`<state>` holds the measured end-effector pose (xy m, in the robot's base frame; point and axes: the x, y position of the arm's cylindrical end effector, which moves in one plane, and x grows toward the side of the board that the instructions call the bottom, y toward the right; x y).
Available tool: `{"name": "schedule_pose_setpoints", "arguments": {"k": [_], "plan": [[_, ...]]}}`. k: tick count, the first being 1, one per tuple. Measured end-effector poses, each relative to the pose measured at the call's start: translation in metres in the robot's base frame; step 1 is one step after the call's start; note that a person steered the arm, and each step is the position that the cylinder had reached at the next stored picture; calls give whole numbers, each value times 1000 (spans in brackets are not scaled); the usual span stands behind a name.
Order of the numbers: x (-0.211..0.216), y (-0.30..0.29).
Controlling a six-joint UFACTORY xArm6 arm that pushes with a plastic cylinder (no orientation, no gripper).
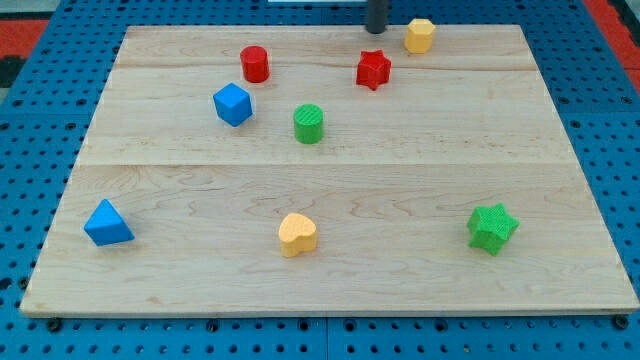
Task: Push the yellow hexagon to the center right
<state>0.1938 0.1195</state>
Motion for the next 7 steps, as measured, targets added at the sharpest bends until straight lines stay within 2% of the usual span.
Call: {"name": "schedule_pose_setpoints", "arguments": {"k": [1, 3, 4, 5, 7], "plan": [[4, 79], [69, 81], [29, 99], [35, 124], [98, 91]]}}
